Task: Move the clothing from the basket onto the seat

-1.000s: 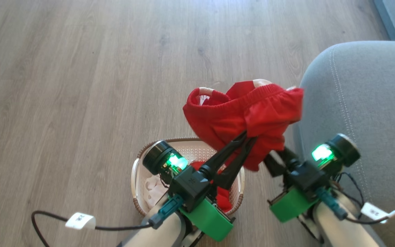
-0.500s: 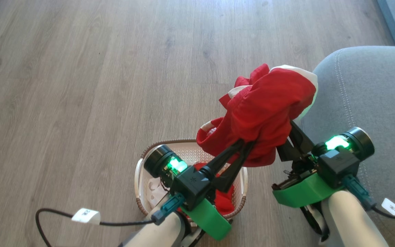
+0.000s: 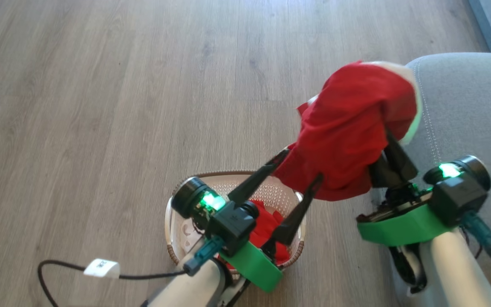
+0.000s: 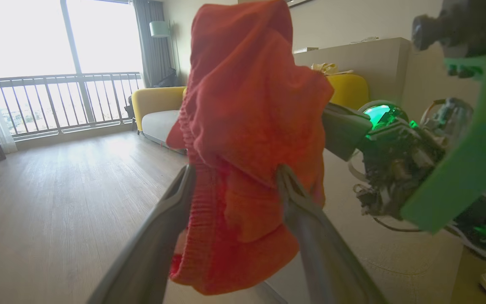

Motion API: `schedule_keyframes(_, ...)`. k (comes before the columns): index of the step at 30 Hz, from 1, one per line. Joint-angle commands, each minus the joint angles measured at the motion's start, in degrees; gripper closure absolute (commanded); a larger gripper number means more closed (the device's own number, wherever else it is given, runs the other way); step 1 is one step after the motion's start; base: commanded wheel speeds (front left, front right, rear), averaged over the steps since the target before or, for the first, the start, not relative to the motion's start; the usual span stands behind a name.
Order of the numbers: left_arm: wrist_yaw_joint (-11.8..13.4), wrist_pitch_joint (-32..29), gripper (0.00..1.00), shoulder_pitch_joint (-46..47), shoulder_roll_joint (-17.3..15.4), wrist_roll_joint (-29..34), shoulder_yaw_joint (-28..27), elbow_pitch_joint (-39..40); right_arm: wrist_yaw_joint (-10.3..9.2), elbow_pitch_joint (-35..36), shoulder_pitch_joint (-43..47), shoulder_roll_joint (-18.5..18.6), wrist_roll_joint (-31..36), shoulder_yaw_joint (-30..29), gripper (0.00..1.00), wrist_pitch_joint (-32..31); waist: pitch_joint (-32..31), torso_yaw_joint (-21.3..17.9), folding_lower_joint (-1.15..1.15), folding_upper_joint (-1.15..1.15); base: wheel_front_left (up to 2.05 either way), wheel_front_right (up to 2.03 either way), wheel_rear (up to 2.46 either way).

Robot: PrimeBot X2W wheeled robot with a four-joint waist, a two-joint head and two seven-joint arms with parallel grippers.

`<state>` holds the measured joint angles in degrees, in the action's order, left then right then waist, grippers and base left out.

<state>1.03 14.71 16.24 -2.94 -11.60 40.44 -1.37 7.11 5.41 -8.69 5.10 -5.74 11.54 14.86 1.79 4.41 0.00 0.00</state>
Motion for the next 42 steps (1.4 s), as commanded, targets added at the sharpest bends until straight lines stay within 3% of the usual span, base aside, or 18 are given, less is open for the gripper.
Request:
schedule_keyframes(1,0.44,0.29,0.00,1.47,0.06,0.10,-2.89,1.35,0.37,2.40,-1.92,-0.92,-1.06,0.02,1.00,0.14,0.16,-0.04,0.00,0.00,0.00,0.00,0.00)
schedule_keyframes(23,-5.80,0.29,0.00,-4.14,0.06,3.87,-7.37,-5.79,0.37,5.73,-3.53,-0.99,-0.68,-7.55,1.00,0.14,0.61,-1.92,0.00,0.00,0.00,0.00,0.00)
schedule_keyframes(42,-7.82,0.29,0.00,-9.38,0.06,4.54,-10.43,-9.32,0.37,5.70,-2.46,-0.18,-0.58,-9.94,1.00,0.14,-0.13,-4.34,0.00,0.00,0.00,0.00,0.00)
